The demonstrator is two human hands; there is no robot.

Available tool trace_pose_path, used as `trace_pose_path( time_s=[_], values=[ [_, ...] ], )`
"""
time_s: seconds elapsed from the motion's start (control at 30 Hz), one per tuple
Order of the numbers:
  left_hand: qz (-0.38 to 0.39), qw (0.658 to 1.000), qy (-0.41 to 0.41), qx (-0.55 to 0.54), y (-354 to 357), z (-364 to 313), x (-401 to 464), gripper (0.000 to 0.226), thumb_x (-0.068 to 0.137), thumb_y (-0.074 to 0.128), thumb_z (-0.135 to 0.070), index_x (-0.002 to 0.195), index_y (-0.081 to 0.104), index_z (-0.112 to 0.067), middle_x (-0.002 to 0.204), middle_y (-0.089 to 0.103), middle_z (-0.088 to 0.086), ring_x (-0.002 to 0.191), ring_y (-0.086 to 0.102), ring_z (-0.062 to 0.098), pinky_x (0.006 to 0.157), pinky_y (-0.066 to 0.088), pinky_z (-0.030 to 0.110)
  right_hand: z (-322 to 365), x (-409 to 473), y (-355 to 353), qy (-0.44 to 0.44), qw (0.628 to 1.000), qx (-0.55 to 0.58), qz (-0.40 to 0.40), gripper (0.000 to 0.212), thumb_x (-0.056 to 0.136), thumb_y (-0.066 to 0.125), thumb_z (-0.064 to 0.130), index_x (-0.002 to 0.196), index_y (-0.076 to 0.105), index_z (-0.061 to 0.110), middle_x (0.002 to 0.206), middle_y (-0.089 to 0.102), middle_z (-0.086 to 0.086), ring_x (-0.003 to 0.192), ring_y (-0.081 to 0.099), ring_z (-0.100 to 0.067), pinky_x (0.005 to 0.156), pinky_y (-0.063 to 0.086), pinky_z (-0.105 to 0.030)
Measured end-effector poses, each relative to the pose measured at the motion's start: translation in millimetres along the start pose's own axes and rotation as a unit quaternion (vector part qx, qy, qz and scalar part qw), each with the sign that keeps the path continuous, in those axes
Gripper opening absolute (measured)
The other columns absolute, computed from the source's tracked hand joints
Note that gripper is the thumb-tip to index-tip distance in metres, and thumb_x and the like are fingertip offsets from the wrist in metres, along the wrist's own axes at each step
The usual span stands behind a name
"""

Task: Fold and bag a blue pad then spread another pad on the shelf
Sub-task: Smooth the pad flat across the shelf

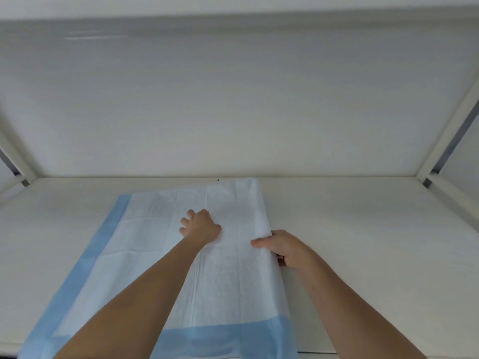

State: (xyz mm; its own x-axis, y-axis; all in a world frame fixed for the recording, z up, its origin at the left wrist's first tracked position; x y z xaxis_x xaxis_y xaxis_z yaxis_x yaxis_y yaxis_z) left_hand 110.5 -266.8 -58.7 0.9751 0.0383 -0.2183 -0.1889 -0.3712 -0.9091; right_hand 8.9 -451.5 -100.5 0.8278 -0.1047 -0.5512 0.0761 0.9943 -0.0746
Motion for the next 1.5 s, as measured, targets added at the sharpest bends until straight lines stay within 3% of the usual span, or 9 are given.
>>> trace_pose_path(
  time_s=[0.17,0.37,0.53,0.8,0.97,1.07,1.2,1.33,1.5],
  values=[
    [0.004,0.999,-0.027,0.018,-0.6,20.0,-5.0,0.032,0.087,0.056,-0.026,0.114,0.044,-0.012,0.127,0.029,0.01,0.114,0.037,0.033,0.083,0.029,0.038,-7.4,-2.0,-4.0,0.018,0.998,0.027,-0.048,0.039,0.075,0.076,0.001,0.111,0.063,-0.004,0.11,0.067,-0.02,0.084,0.066,-0.029,0.072,0.055,-0.035],
    [0.038,0.999,-0.03,-0.012,8.1,31.3,-0.9,0.047,0.087,0.057,-0.03,0.124,0.04,-0.007,0.128,0.03,0.011,0.11,0.047,0.034,0.098,0.043,0.044,-15.9,-1.2,-5.6,0.001,0.992,0.089,-0.092,0.032,0.069,0.073,-0.012,0.1,0.065,-0.005,0.098,0.068,-0.02,0.087,0.067,-0.034,0.077,0.055,-0.04],
    [0.04,0.999,-0.015,-0.032,5.5,28.1,0.0,0.046,0.087,0.056,-0.029,0.125,0.042,-0.006,0.13,0.032,0.012,0.109,0.049,0.035,0.091,0.045,0.038,-14.8,1.7,-10.4,-0.042,0.982,0.089,-0.159,0.023,0.071,0.066,-0.012,0.086,0.062,0.005,0.092,0.066,-0.015,0.091,0.065,-0.035,0.082,0.056,-0.043],
    [0.033,0.995,-0.006,-0.097,4.8,36.6,0.2,0.047,0.086,0.059,-0.028,0.126,0.045,-0.008,0.133,0.033,0.013,0.114,0.043,0.035,0.083,0.04,0.036,-8.5,-1.4,-12.6,-0.053,0.976,-0.041,-0.207,0.023,0.074,0.06,0.002,0.096,0.059,0.001,0.088,0.061,-0.009,0.073,0.056,-0.021,0.056,0.042,-0.024],
    [0.027,0.986,0.023,-0.163,4.7,43.2,-3.3,0.051,0.085,0.062,-0.025,0.129,0.043,-0.008,0.135,0.025,0.011,0.104,0.055,0.032,0.095,0.047,0.042,-8.9,-0.9,-16.9,-0.052,0.967,-0.1,-0.229,0.019,0.073,0.062,0.007,0.093,0.058,0.007,0.098,0.062,-0.009,0.071,0.056,-0.019,0.051,0.04,-0.023],
    [0.001,0.991,0.031,-0.127,1.5,52.3,-9.8,0.049,0.087,0.061,-0.026,0.13,0.043,-0.01,0.136,0.026,0.01,0.104,0.055,0.03,0.1,0.042,0.042,-8.3,-4.7,-16.9,-0.042,0.944,-0.204,-0.256,0.035,0.076,0.058,0.016,0.11,0.056,0.011,0.117,0.054,-0.013,0.098,0.055,-0.027,0.069,0.046,-0.026],
    [-0.046,0.999,0.013,-0.025,-9.2,76.1,-20.7,0.048,0.088,0.057,-0.028,0.132,0.043,-0.014,0.136,0.03,0.008,0.118,0.046,0.029,0.102,0.033,0.04,-0.8,-17.8,-7.0,-0.112,0.899,-0.326,-0.27,0.066,0.088,0.052,0.019,0.146,0.023,0.027,0.14,0.028,-0.008,0.124,0.031,-0.029,0.094,0.035,-0.036],
    [-0.045,0.998,-0.023,0.032,-9.8,113.0,-38.1,0.047,0.09,0.052,-0.035,0.132,0.044,-0.016,0.14,0.03,0.008,0.129,0.033,0.03,0.105,0.029,0.045,-6.3,-19.9,12.9,-0.166,0.844,-0.455,-0.229,0.052,0.097,0.039,0.032,0.147,0.025,0.033,0.158,0.008,0.004,0.136,0.02,-0.027,0.108,0.025,-0.043],
    [-0.001,0.998,0.002,0.057,5.1,134.7,-50.5,0.049,0.092,0.043,-0.043,0.135,0.038,-0.019,0.147,0.027,0.01,0.139,0.023,0.027,0.111,0.021,0.042,-9.7,-26.1,15.4,-0.168,0.821,-0.491,-0.238,0.053,0.098,0.036,0.034,0.148,0.023,0.03,0.159,0.001,-0.004,0.14,0.015,-0.029,0.11,0.023,-0.045]
  ],
)
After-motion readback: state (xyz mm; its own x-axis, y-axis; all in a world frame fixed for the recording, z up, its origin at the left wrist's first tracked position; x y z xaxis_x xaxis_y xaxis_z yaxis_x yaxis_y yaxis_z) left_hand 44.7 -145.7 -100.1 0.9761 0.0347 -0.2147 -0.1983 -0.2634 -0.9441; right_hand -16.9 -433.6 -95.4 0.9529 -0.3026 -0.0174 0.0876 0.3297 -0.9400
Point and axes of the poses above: each hand's wrist, its own x-axis towards the middle knuckle, its own y-axis out of the palm, z = x × y, the point moved 9 cm from there along x, towards the middle knuckle
